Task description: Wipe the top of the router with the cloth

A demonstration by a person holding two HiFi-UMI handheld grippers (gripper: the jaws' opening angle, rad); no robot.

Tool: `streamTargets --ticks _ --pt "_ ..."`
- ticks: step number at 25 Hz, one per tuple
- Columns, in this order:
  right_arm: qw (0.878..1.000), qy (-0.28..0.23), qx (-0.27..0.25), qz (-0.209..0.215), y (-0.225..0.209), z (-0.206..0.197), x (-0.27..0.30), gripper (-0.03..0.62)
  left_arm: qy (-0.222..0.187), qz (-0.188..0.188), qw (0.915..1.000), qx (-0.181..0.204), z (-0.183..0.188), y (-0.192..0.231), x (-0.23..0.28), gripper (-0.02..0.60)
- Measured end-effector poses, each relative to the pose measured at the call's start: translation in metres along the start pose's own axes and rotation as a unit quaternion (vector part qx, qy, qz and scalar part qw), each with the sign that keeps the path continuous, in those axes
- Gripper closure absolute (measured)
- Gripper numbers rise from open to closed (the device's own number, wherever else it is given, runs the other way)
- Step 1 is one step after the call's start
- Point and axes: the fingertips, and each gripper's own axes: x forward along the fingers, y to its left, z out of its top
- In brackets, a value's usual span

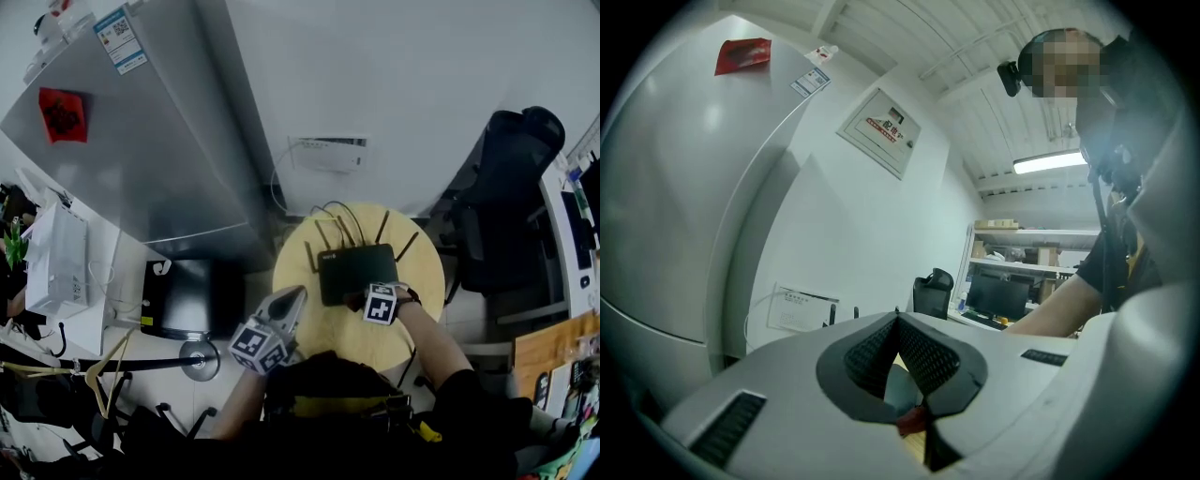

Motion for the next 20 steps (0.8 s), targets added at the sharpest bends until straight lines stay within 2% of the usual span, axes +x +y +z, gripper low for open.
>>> streamTargets --ticks 2,4,5,7,9,11,15,20 --pt "1.0 -0.005 -0.003 0.016 0.006 0.0 0.0 0.53 0.0 -0.006 1.0 0.0 -0.003 0.0 0.003 0.584" --pt "1.0 -0.016 -0.021 0.009 0.005 0.003 -0.008 0.53 0.003 -0.013 0.9999 0.002 -0.004 -0.002 0.007 0.584" --pt "0.999 -0.028 -0.034 -0.015 0.0 0.004 -0.014 0.531 0.005 -0.016 0.9999 0.002 -0.004 -0.004 0.009 0.584" --pt "0.993 -0.057 -0.057 -0.091 -0.017 0.003 -0.023 0.533 0.005 -0.018 0.9998 0.001 -0.004 -0.004 0.013 0.584" --pt "0.981 -0.076 -0.071 -0.166 -0.036 -0.001 -0.031 0.533 0.008 -0.016 0.9998 -0.002 -0.003 -0.003 0.016 0.584" --pt "0.969 -0.075 -0.079 -0.222 -0.055 -0.005 -0.037 0.533 0.011 -0.015 0.9998 -0.005 -0.003 -0.002 0.02 0.584" --pt "0.956 -0.072 -0.073 -0.276 -0.086 -0.008 -0.042 0.533 0.011 -0.013 0.9998 -0.004 -0.004 0.0 0.024 0.584" --pt "0.939 -0.036 -0.098 -0.327 -0.126 -0.001 -0.034 0.533 0.014 0.028 0.9994 -0.016 -0.006 0.011 0.011 0.584"
